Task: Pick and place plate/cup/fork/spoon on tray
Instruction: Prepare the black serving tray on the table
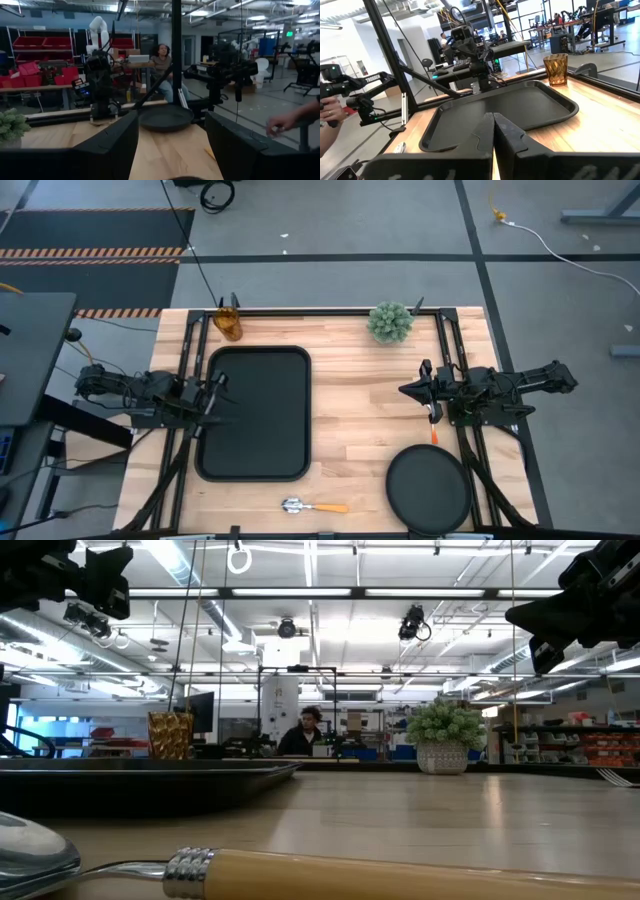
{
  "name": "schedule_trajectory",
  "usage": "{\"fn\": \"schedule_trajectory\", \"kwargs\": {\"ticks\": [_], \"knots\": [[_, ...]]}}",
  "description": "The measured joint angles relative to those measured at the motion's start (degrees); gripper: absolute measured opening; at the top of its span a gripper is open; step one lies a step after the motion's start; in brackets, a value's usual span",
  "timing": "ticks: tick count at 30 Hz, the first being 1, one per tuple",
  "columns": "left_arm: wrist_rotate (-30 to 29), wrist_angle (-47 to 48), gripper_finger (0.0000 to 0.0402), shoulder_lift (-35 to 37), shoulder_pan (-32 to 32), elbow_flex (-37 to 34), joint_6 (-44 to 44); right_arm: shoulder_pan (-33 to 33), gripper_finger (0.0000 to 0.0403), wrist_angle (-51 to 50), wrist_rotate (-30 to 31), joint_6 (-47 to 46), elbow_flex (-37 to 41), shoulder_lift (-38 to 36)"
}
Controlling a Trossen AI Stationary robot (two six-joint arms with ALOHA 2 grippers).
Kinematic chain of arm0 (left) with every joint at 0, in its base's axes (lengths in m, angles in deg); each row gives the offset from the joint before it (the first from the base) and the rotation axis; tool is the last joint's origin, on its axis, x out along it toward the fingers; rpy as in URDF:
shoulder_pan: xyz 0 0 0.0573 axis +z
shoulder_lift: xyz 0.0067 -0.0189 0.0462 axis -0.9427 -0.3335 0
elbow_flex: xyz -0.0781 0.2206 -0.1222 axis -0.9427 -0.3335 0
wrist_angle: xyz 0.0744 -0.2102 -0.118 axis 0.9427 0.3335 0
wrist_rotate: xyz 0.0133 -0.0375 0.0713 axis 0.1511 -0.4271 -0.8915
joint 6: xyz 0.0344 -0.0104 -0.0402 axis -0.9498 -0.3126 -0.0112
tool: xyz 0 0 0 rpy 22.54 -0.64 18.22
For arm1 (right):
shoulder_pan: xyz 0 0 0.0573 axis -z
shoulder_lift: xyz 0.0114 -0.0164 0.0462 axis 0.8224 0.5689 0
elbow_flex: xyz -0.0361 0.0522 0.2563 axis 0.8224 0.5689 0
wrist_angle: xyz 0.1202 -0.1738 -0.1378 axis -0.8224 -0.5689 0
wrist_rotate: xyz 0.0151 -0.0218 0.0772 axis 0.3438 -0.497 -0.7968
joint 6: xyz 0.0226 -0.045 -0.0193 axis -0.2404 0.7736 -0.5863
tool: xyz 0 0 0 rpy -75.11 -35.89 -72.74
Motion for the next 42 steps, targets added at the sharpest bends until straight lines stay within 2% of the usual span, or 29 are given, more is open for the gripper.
{"fn": "schedule_trajectory", "kwargs": {"ticks": [3,6,12,15,20,22,26,31,34,42], "knots": [[0.0,-0.5,0.0233,-0.7,0.1,0.0,-4.2,0.0,0.0009,0.0,0.0,0.0,0.0,0.0],[0.0,-6.3,0.0233,-2.5,0.1,0.0,-6.8,0.0,0.0009,0.0,0.0,0.0,0.0,0.0],[1.2,-15.6,0.0233,-12.0,-0.6,0.0,-5.5,0.0,0.0009,0.0,0.0,0.0,0.0,0.0],[-4.1,-23.6,0.0233,-19.2,-0.7,0.0,-2.2,0.0,0.0009,0.0,0.0,0.0,0.0,0.0],[-19.7,-28.7,0.0233,-30.3,-0.7,2.4,5.1,0.0,0.0009,0.0,0.0,0.0,0.0,0.0],[-24.3,-27.2,0.0233,-34.1,-0.6,4.2,7.2,0.0,0.0009,0.0,0.0,0.0,0.0,0.0],[-27.7,-16.8,0.0233,-40.7,0.9,9.4,10.9,0.0,0.0009,0.0,0.1,0.0,0.0,0.0],[-28.5,4.1,0.0233,-49.9,6.3,19.8,20.1,0.0,0.0009,0.0,0.1,0.0,0.0,0.0],[-28.5,11.1,0.0233,-56.4,9.5,25.5,21.6,0.0,0.0009,0.0,0.2,0.0,0.0,0.0],[-27.7,11.4,0.0233,-73.7,14.9,36.2,24.8,0.0,0.0009,0.0,0.2,0.0,0.0,0.0]]}}
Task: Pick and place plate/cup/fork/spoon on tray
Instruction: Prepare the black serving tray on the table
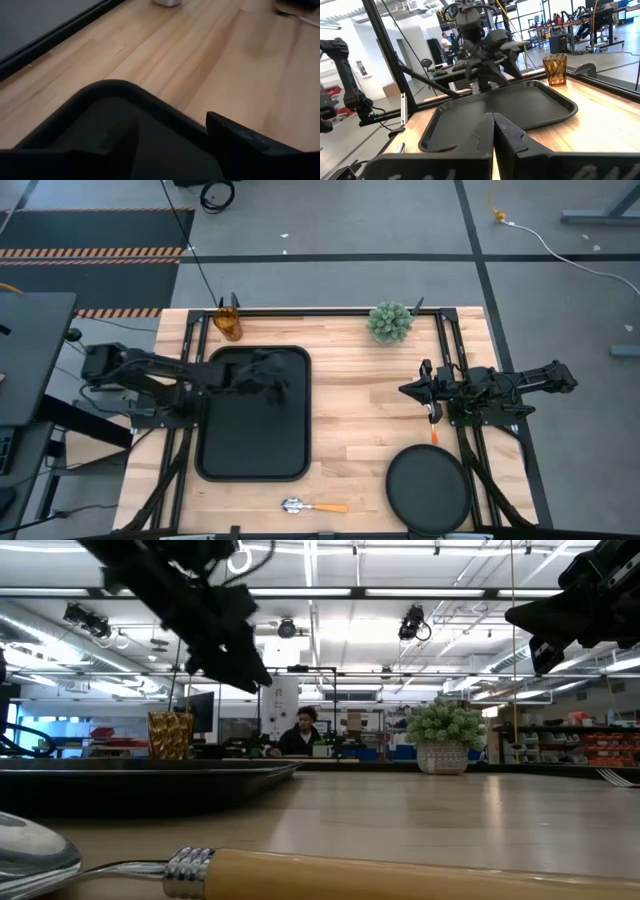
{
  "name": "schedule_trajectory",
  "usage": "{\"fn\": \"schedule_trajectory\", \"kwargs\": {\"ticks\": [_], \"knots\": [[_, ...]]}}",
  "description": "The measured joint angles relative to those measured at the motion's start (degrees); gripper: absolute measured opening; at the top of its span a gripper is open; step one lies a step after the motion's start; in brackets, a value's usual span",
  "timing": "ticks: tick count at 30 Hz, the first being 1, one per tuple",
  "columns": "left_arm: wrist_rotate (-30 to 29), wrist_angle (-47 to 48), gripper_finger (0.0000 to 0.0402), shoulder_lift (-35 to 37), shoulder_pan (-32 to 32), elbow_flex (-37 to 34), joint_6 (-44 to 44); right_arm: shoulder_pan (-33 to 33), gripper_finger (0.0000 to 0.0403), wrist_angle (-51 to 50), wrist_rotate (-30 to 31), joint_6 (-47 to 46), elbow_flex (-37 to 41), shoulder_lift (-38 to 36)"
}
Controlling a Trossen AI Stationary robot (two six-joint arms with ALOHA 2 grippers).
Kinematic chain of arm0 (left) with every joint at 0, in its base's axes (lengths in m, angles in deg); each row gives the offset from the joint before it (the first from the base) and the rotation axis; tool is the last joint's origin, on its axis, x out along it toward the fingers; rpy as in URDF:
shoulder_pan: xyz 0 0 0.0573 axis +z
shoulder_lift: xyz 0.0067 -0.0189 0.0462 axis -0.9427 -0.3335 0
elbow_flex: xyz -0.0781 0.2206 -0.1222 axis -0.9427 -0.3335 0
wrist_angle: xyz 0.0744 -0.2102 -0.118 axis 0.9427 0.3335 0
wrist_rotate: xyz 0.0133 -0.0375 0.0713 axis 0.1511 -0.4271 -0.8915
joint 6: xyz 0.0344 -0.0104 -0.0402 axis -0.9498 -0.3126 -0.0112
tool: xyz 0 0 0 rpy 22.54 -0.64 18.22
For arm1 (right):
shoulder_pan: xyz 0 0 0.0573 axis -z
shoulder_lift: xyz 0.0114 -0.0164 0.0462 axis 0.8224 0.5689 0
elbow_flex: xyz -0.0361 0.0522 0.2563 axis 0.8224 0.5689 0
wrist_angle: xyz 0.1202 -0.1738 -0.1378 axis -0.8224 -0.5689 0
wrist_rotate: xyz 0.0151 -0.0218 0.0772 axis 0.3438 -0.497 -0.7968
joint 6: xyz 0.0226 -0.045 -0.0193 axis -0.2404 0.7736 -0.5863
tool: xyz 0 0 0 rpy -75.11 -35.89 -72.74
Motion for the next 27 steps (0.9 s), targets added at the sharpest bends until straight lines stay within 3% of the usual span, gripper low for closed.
{"fn": "schedule_trajectory", "kwargs": {"ticks": [6,11,19,24,27], "knots": [[0.5,-7.2,0.0233,-10.2,0.1,3.4,0.9,0.0,0.0009,0.0,0.0,0.0,0.0,0.0],[2.9,-11.5,0.0233,-14.7,0.2,3.5,-1.1,0.0,0.0009,0.0,0.0,0.0,0.0,0.0],[-11.1,-3.6,0.0233,-15.4,5.4,3.5,8.2,0.0,0.0009,0.0,0.0,0.0,0.0,0.0],[-10.3,-2.7,0.0223,-16.7,10.9,3.4,11.7,0.0,0.0009,0.0,0.0,0.0,0.0,0.0],[-10.1,-3.5,0.0193,-18.6,12.0,3.5,11.7,0.0,0.0009,0.1,0.0,0.0,0.0,0.0]]}}
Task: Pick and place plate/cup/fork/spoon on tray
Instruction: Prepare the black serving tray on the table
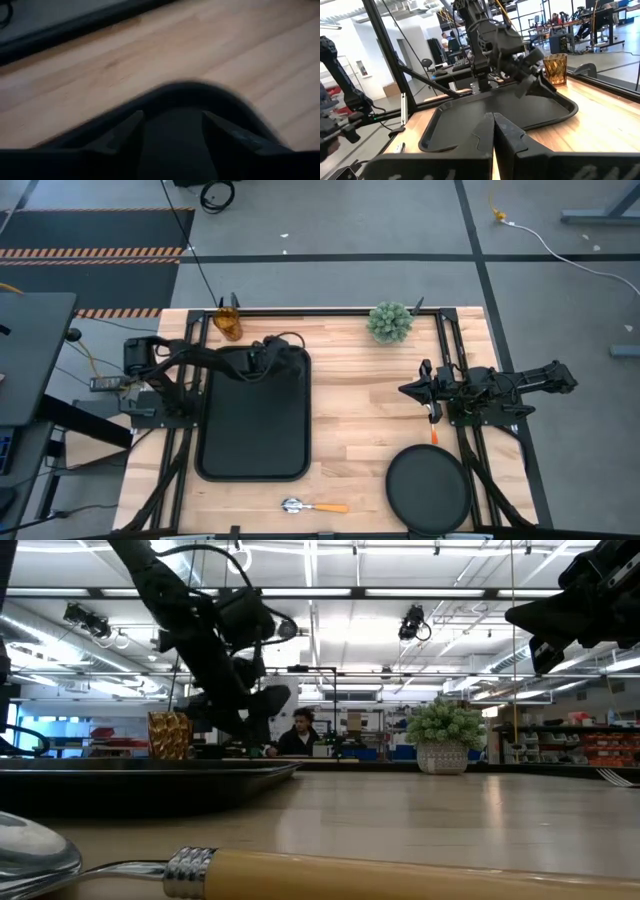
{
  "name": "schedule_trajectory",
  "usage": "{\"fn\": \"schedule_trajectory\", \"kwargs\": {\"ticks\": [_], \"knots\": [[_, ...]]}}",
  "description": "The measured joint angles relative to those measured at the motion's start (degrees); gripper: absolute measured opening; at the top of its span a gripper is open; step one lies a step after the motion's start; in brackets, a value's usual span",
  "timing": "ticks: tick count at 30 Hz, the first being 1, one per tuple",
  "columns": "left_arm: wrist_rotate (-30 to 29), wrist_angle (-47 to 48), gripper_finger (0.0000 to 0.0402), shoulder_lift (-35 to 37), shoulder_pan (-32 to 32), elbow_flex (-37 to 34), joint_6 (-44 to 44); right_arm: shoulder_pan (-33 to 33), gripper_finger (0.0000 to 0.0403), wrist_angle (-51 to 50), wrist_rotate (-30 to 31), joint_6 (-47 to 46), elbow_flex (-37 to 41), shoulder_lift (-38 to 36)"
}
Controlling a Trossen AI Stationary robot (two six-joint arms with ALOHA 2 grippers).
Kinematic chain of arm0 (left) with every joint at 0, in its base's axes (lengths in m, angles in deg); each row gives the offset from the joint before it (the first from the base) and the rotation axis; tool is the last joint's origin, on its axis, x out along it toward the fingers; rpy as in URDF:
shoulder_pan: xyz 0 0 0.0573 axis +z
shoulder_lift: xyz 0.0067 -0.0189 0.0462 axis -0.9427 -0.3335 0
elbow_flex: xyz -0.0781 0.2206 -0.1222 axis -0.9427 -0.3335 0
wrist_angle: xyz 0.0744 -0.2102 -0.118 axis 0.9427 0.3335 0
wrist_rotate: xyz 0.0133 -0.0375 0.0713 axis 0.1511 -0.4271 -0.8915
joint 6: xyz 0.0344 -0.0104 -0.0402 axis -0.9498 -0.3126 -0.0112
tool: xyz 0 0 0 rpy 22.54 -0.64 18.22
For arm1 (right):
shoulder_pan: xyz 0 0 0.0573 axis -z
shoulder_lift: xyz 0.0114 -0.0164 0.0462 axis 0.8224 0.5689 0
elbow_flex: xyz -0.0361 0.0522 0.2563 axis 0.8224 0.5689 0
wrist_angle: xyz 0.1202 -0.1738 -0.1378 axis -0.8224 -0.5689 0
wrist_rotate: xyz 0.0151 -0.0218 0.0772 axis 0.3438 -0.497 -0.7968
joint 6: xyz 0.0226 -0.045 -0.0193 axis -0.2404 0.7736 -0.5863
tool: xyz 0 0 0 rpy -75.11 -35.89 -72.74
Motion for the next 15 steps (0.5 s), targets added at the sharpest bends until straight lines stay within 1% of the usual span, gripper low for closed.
{"fn": "schedule_trajectory", "kwargs": {"ticks": [3,5,7,8,9,15], "knots": [[-0.3,0.2,0.0142,-2.9,0.1,0.6,0.0,0.0,0.0009,0.3,0.0,0.0,0.0,0.0],[-0.4,1.3,0.0095,-5.3,-0.3,2.0,-0.1,0.0,0.0009,0.5,0.0,0.0,0.0,0.0],[-0.4,3.1,0.0040,-7.7,-1.0,4.3,-0.5,0.0,0.0009,0.5,0.0,0.0,0.0,0.0],[-0.5,4.7,0.0020,-8.9,-1.4,5.5,-0.5,0.0,0.0009,0.6,0.0,0.0,0.0,0.0],[-0.6,5.6,0.0012,-10.3,-1.8,7.1,-0.9,0.0,0.0009,0.6,0.0,0.0,0.0,0.0],[-1.1,16.1,0.0004,-17.6,-3.1,18.0,-2.3,0.0,0.0009,1.1,0.0,0.0,0.0,0.0]]}}
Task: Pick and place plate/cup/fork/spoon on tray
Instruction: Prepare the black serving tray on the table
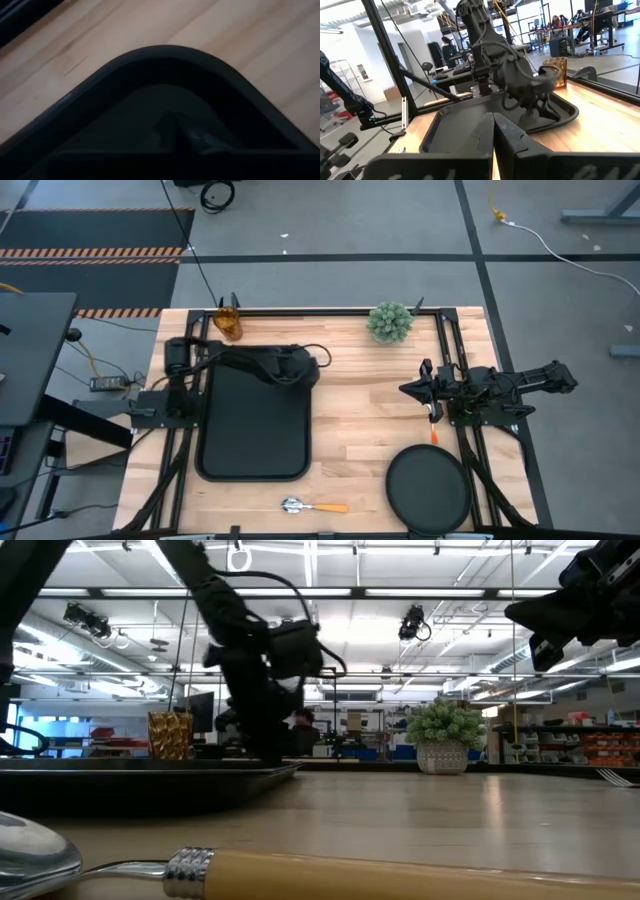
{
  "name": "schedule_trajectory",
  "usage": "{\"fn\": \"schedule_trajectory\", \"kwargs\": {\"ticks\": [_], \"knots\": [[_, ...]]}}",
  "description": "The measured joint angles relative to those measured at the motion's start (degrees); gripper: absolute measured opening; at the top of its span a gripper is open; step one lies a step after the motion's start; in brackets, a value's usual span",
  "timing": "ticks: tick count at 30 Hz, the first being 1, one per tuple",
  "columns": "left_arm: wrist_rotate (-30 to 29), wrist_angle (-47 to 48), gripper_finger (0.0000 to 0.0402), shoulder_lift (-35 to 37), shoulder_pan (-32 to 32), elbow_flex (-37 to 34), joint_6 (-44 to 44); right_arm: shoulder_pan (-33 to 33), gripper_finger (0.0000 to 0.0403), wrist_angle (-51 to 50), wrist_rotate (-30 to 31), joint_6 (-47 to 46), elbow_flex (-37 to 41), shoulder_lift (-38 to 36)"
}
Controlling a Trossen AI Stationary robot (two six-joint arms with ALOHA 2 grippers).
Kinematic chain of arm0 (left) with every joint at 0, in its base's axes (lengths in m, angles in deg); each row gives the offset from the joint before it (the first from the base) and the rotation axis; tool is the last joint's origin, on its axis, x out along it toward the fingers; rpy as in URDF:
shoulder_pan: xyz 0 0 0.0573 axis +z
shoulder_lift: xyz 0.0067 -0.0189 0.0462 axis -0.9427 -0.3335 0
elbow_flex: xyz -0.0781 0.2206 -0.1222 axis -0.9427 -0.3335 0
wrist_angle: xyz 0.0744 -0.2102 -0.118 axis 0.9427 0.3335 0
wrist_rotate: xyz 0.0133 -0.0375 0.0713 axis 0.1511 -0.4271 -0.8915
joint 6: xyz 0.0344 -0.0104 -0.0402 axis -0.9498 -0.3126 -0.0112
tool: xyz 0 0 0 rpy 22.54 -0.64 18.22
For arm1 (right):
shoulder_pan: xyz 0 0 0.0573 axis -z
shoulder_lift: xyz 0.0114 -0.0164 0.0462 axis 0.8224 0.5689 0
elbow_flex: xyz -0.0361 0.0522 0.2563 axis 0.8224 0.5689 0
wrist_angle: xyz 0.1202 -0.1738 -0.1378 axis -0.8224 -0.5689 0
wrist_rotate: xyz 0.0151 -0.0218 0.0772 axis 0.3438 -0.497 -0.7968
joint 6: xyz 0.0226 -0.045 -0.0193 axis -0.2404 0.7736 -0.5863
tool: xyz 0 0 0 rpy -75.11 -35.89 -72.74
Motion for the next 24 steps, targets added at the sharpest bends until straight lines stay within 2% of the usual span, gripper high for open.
{"fn": "schedule_trajectory", "kwargs": {"ticks": [4,9,12,16,24], "knots": [[0.0,5.5,0.0006,-4.3,0.3,7.0,-0.5,0.0,0.0009,0.6,0.0,0.0,0.0,0.0],[1.9,3.0,0.0007,-6.3,-0.4,10.5,-4.3,0.0,0.0009,0.6,0.0,0.0,0.0,0.0],[6.9,-2.1,0.0008,-6.3,-2.2,11.1,-6.9,0.0,0.0009,0.8,0.0,0.0,0.0,0.0],[16.9,-11.3,0.0008,-6.4,-6.0,11.2,-10.6,0.0,0.0009,0.9,0.0,0.0,0.0,0.0],[29.5,-24.8,0.0009,-6.4,-17.4,11.1,-26.1,0.0,0.0009,0.9,0.0,0.0,0.0,0.0]]}}
